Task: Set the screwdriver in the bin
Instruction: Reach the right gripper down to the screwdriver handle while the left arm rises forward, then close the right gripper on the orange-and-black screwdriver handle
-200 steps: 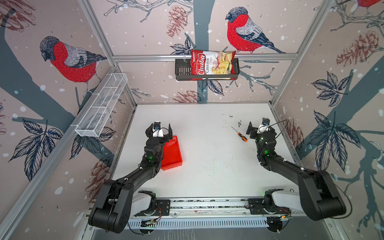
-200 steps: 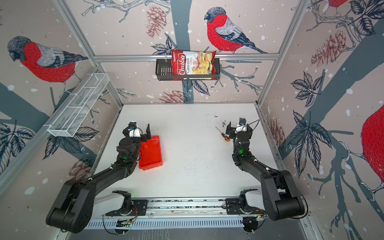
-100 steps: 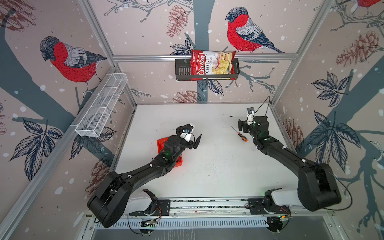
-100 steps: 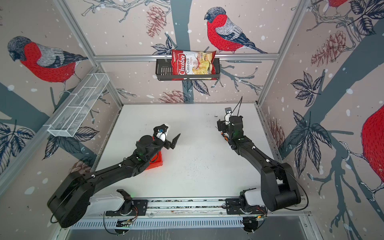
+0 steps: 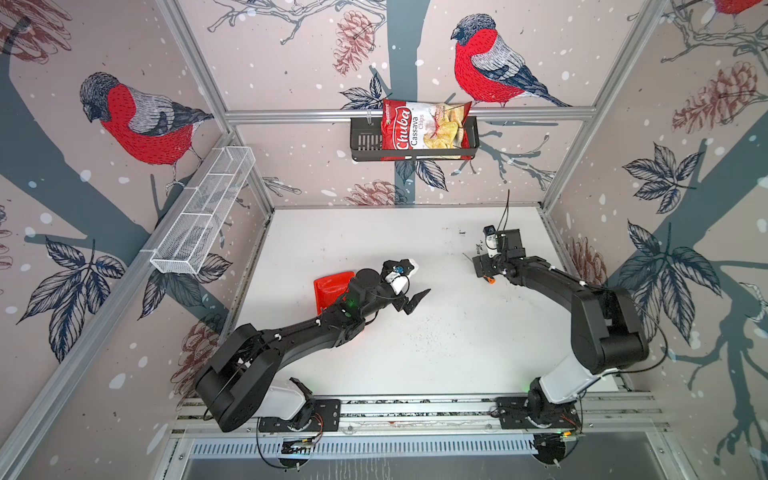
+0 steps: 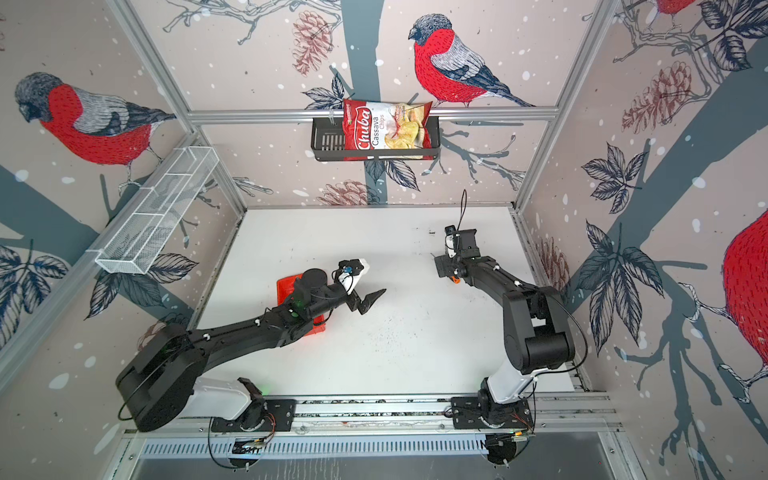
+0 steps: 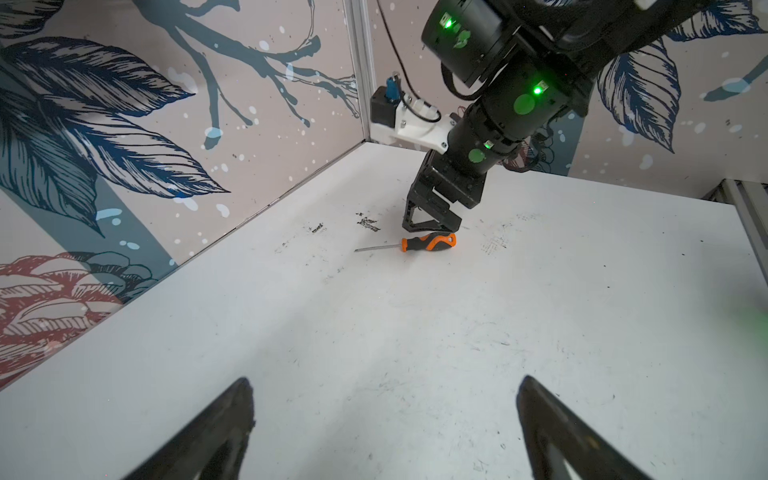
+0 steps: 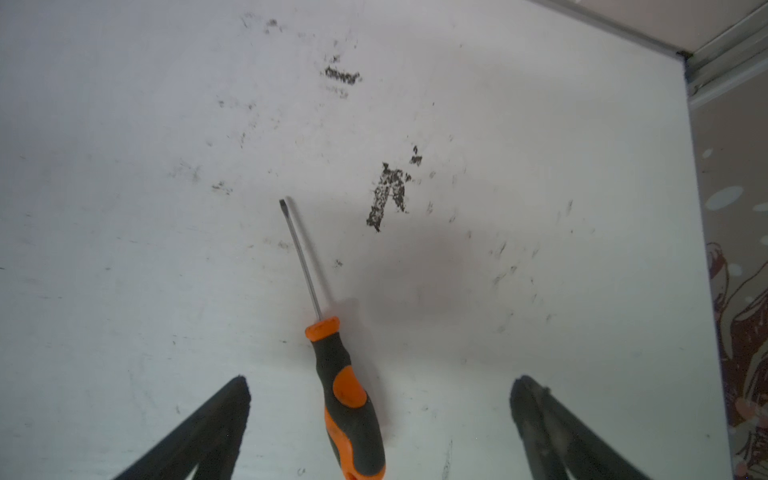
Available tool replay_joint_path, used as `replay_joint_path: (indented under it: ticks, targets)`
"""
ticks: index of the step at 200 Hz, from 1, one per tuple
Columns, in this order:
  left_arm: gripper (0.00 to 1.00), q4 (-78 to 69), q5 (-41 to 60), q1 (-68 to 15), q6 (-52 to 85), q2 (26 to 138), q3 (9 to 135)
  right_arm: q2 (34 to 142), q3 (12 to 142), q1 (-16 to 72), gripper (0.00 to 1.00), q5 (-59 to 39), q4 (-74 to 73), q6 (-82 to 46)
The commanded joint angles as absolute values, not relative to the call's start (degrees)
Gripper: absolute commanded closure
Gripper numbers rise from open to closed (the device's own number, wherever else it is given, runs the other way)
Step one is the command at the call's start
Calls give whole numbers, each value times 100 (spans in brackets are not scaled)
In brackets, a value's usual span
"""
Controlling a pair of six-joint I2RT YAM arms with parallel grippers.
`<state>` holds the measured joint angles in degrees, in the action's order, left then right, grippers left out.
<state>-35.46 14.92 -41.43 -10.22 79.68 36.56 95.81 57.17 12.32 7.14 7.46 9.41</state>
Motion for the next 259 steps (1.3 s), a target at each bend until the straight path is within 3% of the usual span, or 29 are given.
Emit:
replay_joint_path:
  ticks: [1,73,103,168,216,259]
  targets:
    - [3,-3099,1737,-4157,-1160,8033,3806,9832,5915,1189,9,752,1195,792]
    - [3,-2790,1810,-4164,-1292,8103,3922,10544,6397,1117,32,356,1910,708]
    - [3,-2716,1807,-4166,-1361,8164,3981,10619,6399,1103,36,20,2129,887]
    - [3,-2559,1706,-4166,-1548,8209,4021,10688,6363,1046,64,-196,2263,836]
    - [3,-2615,1644,-4166,-1513,8165,3922,10524,6363,1063,76,-196,2235,801]
    - [3,-2737,1573,-4165,-1443,8143,3895,10282,6262,1107,81,-252,1991,799]
